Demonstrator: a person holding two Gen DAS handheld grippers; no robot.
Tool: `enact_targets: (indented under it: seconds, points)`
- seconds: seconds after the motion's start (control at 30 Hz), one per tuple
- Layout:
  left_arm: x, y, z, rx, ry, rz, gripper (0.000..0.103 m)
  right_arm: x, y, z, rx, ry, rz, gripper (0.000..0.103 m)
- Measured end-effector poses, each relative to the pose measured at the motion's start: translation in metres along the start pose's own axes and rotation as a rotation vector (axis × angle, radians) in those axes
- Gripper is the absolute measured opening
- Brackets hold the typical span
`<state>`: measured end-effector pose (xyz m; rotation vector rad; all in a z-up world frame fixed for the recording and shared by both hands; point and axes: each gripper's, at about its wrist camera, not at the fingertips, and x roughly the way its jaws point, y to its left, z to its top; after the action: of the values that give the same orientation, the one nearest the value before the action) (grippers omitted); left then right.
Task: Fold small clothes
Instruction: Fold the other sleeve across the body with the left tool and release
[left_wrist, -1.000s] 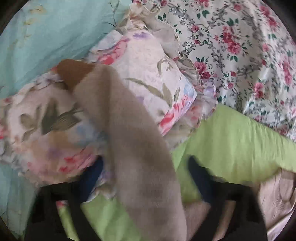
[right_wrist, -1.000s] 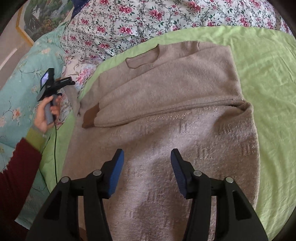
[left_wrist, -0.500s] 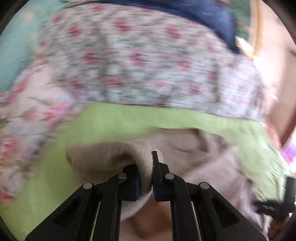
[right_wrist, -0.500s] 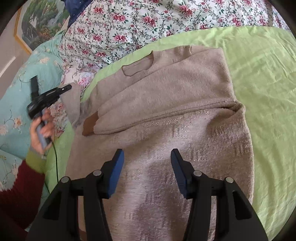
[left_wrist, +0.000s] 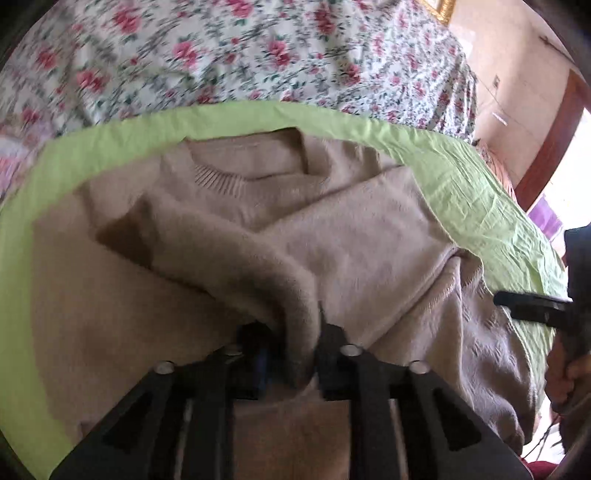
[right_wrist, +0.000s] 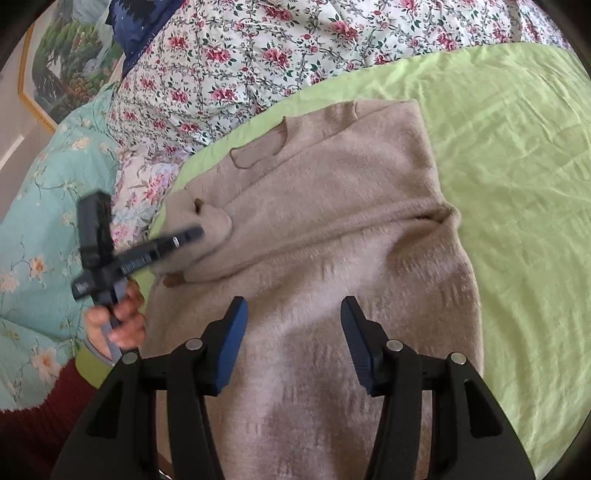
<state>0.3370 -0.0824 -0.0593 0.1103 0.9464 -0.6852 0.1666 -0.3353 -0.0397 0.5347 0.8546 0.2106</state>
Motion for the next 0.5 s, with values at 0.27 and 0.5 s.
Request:
enact_targets:
  seconds: [0.27,0.5]
  points:
    - [-0.071,0.041,-0.065,-0.122,-0.114,0.15,0.068,0.068,0.034,0.068,-0.049,0.017,0.164,0.054]
    - [-0.067,0.103,-0.088,-0.323,-0.072,0.3,0.066,0.161,0.078,0.128,-0.125,0.116,0.254,0.054]
